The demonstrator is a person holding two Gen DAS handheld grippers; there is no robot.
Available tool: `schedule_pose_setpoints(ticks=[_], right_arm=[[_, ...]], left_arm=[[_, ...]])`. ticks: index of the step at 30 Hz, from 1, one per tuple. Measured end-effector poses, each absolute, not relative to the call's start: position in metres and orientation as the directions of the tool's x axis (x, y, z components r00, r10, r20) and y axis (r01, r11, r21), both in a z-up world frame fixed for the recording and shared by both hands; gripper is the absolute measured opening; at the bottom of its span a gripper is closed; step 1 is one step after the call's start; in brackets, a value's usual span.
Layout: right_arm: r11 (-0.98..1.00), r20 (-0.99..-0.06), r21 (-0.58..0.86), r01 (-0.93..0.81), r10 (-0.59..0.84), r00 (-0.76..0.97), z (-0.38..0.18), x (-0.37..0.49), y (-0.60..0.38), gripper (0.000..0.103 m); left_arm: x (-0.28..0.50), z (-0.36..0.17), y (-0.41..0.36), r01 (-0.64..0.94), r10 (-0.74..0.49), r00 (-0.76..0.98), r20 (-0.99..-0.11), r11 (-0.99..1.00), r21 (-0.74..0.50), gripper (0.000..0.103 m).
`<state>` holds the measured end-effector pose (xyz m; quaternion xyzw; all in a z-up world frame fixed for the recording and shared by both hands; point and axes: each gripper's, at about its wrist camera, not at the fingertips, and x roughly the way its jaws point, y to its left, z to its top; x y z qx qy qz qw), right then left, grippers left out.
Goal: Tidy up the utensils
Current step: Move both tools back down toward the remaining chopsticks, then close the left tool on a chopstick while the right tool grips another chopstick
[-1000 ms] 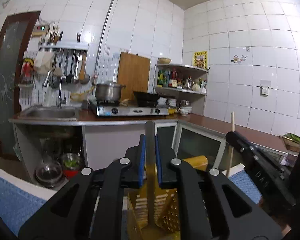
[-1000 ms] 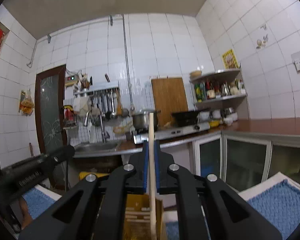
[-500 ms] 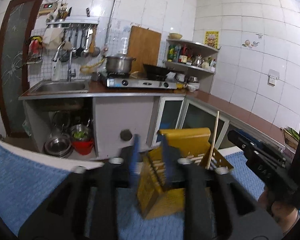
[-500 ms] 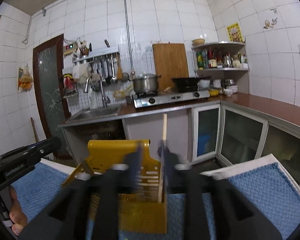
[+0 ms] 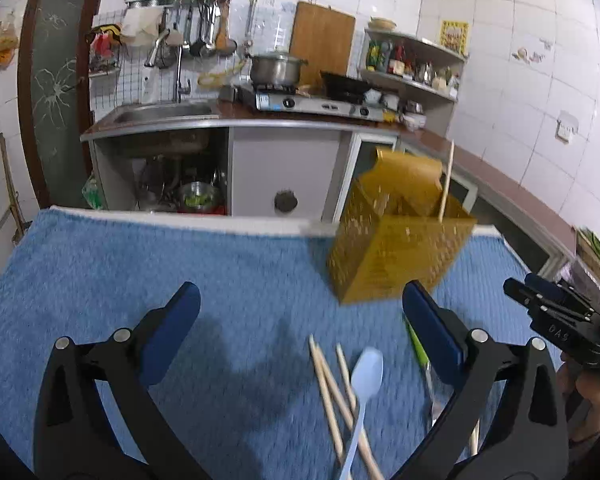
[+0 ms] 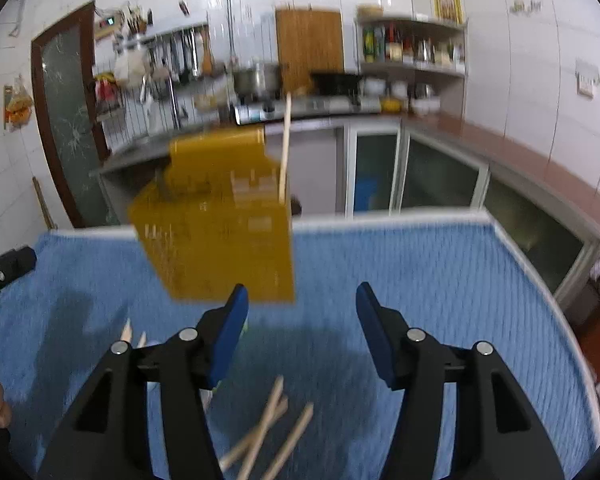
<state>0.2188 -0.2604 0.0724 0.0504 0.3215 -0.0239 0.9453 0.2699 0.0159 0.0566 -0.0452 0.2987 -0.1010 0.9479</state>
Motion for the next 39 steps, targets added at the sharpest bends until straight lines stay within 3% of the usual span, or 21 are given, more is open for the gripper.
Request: schedule_pose_setpoints(ticks=[11,18,25,28,30,33,35,39], right_arm=[[0.975,-0.774,0.128,0.181,-0.016,0.632,0.008,0.202,-0.274,0.056],[0.972,-0.803,0.122,0.2,-0.022,0.595,-0.01,0.2,-0.271,0.056],[0.975,-0.816,0.086,0.205,-0.049,0.575,-0.011,0.2,-0.262,0.055],[0.974,-0.826,0.086,0.208,-0.047,0.562,-0.01,0.2,-0.259,0.053],[0.975,-0.832,0.073,0.209,-0.057,0.552,-0.009,0.2,-0.257,0.047],[0.974,-0.84,0.073,0.213,-0.055,0.541,-0.007,0.201,-0.258,0.041],[0.975,-0.843,0.084,0.206,-0.041,0.537,-0.007,0.202,-0.258,0.03],[0.978,-0.858,0.078,0.196,-0.034,0.512,-0.007,0.207,-0.251,0.021]], left_arm=[[0.268,-0.004,0.004,0.129,-0.168,0.669,-0.724,0.986,-0.11,0.098],[0.279,-0.033,0.008,0.074,-0.098,0.599,-0.795,0.995,-0.068,0.098],[0.283,-0.036,0.004,0.1,-0.122,0.578,-0.807,0.992,-0.078,0.096],[0.283,-0.037,-0.003,0.119,-0.129,0.559,-0.819,0.99,-0.075,0.087],[0.284,-0.039,-0.008,0.132,-0.137,0.541,-0.83,0.988,-0.077,0.074],[0.283,-0.041,-0.014,0.156,-0.154,0.529,-0.835,0.984,-0.083,0.063],[0.283,-0.04,-0.017,0.165,-0.153,0.531,-0.834,0.983,-0.075,0.058],[0.291,-0.04,-0.028,0.195,-0.17,0.498,-0.85,0.977,-0.082,0.039]])
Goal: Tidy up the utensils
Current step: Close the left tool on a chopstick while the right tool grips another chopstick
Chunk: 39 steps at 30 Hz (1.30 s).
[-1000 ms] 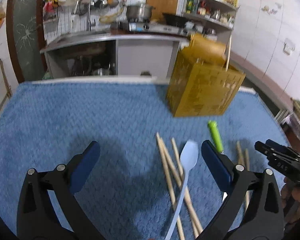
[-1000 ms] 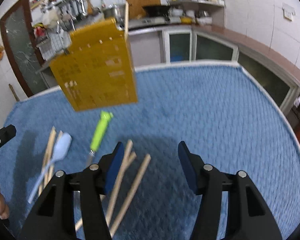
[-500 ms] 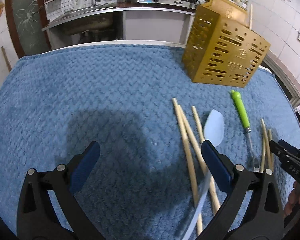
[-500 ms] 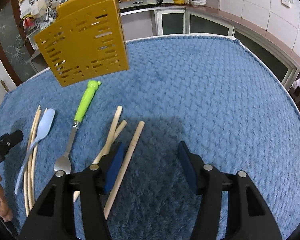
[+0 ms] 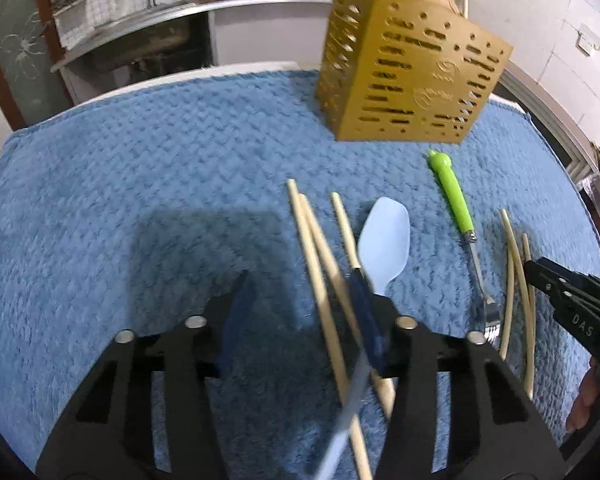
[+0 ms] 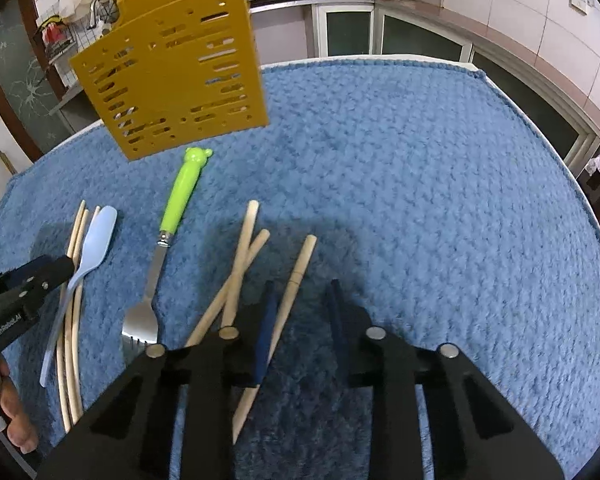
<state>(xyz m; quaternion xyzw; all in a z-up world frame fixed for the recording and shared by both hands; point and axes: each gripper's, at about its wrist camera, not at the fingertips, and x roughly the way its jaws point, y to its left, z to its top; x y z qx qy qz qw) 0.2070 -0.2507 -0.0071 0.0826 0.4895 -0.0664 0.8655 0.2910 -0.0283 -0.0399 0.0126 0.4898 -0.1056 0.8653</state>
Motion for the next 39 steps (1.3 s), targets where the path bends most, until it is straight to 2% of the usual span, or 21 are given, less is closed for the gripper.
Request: schedule_pose_setpoints(ticks=[12,13,14,17,22,24,34,39], right_arm=[[0.976,-0.866,0.085,0.202,-0.028,0.5,-0.008,0.224,-0.252,0.021],[0.976,-0.865,0.083,0.203,-0.03,0.501,-0.008,0.225,-0.251,0.02],[0.976,-0.863,0.08,0.202,-0.034,0.504,-0.008,0.226,-0.25,0.019],[0.976,-0.861,0.085,0.2,-0.029,0.508,-0.008,0.225,-0.249,0.014],[0.975,-0.86,0.093,0.2,-0.022,0.51,-0.007,0.224,-0.251,0.012],[0.976,-0.86,0.095,0.197,-0.02,0.509,-0.007,0.223,-0.251,0.012],[0.981,-0.869,0.095,0.169,-0.001,0.495,-0.007,0.223,-0.251,0.01],[0.986,-0.88,0.072,0.153,-0.009,0.474,-0.008,0.227,-0.248,0.01]], left_arm=[[0.308,-0.043,-0.036,0.176,-0.16,0.458,-0.874,0.981,-0.088,0.036],[0.309,-0.043,-0.039,0.177,-0.153,0.461,-0.874,0.981,-0.078,0.034],[0.31,-0.044,-0.039,0.176,-0.148,0.463,-0.874,0.982,-0.073,0.025],[0.312,-0.043,-0.038,0.168,-0.157,0.459,-0.874,0.982,-0.088,0.018],[0.311,-0.042,-0.028,0.165,-0.202,0.443,-0.873,0.976,-0.141,0.012],[0.31,-0.041,-0.023,0.169,-0.216,0.438,-0.873,0.973,-0.156,0.007],[0.298,-0.032,-0.007,0.166,-0.249,0.433,-0.866,0.967,-0.195,0.007],[0.301,-0.043,-0.001,0.148,-0.225,0.414,-0.882,0.973,-0.179,0.007]])
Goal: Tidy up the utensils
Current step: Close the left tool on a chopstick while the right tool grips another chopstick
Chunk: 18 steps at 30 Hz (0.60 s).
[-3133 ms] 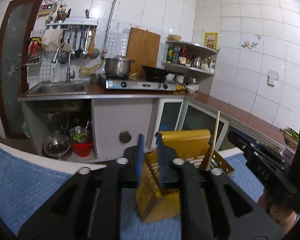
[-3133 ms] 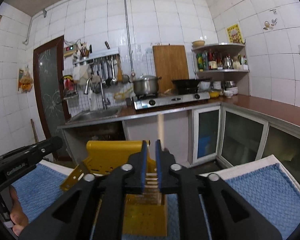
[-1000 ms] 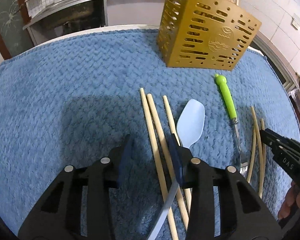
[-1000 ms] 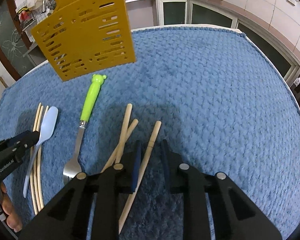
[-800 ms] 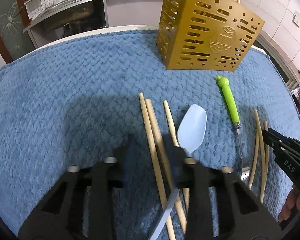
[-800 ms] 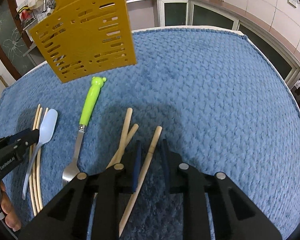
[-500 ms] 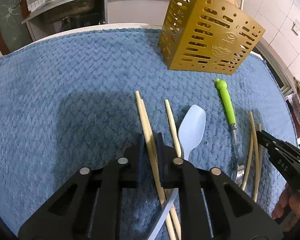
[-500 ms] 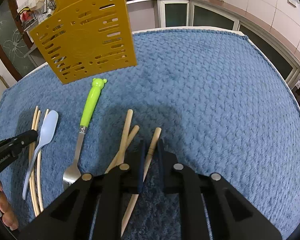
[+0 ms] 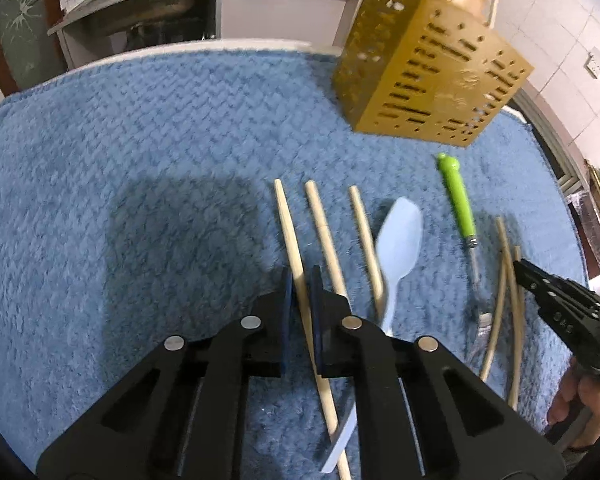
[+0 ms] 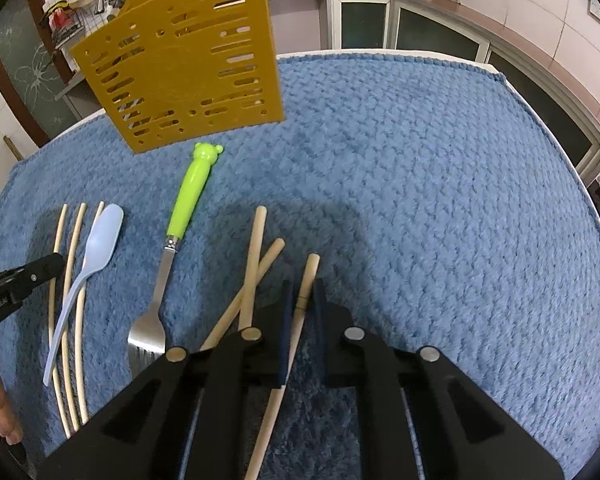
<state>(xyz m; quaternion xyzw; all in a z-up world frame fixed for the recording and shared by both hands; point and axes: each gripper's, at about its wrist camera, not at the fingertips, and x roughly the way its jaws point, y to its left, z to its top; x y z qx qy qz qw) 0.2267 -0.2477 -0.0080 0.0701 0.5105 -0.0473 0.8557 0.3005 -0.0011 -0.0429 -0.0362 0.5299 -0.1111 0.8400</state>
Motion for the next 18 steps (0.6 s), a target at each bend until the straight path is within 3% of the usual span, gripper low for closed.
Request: schedule_pose_setpoints(ticks=[9,18], right_arm=[[0.984,-0.885,0.085,0.158,0.002,0.466,-0.007,0.229,-0.251,0.009],[0.976,-0.797,0.141,0.167,0.012,0.603,0.028,0.208,-0.268,0.006]], left_arm=[[0.306,-0.043,-0.016,0.15,-0.169,0.428,-0.888,0.982,-0.114,0.006],[0.293,-0.023,-0.002,0.144,-0.241,0.498,-0.833,0.97,-0.194,0.004]])
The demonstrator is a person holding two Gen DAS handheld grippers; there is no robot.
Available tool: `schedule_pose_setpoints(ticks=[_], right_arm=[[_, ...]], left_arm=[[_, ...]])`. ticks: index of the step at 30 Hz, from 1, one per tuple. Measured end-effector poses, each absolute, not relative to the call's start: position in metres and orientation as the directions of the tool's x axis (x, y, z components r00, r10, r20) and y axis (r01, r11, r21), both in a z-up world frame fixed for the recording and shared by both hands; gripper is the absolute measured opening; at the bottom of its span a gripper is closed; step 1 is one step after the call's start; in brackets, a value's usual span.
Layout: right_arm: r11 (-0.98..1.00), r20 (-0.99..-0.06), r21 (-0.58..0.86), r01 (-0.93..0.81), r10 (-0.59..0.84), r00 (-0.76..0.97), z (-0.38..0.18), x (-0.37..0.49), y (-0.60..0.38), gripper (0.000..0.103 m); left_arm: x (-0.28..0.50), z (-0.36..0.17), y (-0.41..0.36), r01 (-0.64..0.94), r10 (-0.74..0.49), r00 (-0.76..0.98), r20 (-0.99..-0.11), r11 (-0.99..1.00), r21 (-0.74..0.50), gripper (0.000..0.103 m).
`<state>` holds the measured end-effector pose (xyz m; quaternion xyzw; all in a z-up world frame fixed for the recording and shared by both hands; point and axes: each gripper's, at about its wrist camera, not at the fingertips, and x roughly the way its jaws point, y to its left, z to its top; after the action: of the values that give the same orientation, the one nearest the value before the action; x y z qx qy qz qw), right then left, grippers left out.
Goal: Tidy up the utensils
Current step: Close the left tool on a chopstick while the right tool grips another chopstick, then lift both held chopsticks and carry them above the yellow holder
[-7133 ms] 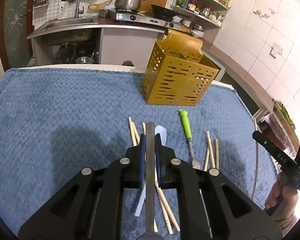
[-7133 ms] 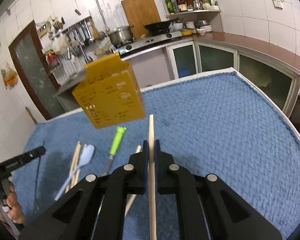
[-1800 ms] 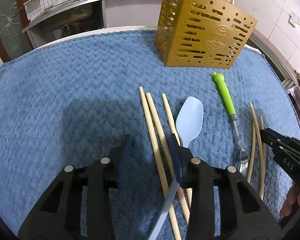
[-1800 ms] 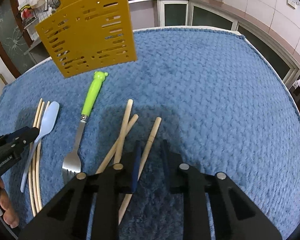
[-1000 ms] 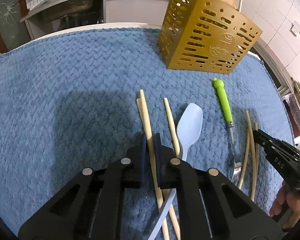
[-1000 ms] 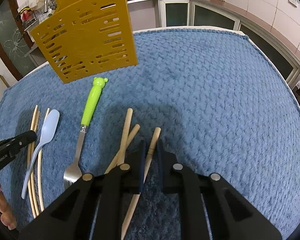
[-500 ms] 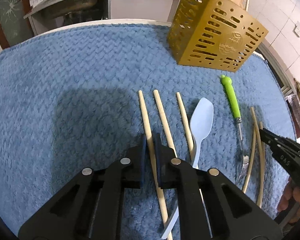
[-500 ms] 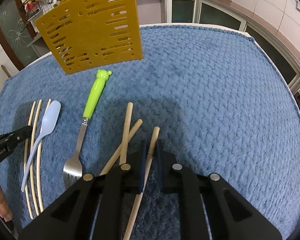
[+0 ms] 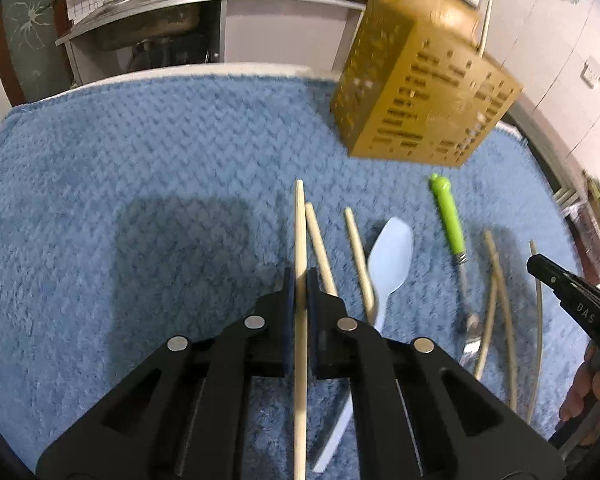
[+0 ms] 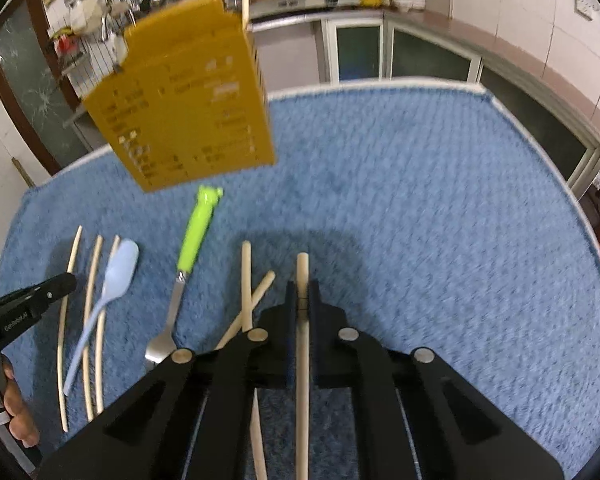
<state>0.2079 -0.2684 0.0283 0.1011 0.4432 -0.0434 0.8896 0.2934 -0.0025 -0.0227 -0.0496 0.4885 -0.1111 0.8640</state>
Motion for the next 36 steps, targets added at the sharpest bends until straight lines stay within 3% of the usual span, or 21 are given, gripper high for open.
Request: schedule_pose_setpoints(ticks=[9,20,28,36], right_arm=[[0.97,-0.68,0.206,0.127,0.048,0.732,0.071,0.19,-0.273,0.006],[0.968,-0.454,0.248,0.048,0.073,0.888,0.117,0.172,-0.271,0.006],[0.971,-0.244,0.239,-0.007,0.067,0.967,0.139,0.171,-0.271,0.006],[0.967,-0.016,0.25,-0.052,0.058,0.998,0.167,0.181,-0.273,0.006]], left_arm=[[0.268,0.028,0.001,0.196,-0.317,0.622,-0.716,0.948,-0.249,0.004],[0.254,0.071,-0.015,0.278,-0.383,0.729,-0.567,0.923,-0.265,0.004],[0.252,0.088,-0.027,0.322,-0.41,0.789,-0.458,0.91,-0.26,0.004],[0.255,0.116,-0.046,0.381,-0.424,0.866,-0.265,0.903,-0.2,0.004]])
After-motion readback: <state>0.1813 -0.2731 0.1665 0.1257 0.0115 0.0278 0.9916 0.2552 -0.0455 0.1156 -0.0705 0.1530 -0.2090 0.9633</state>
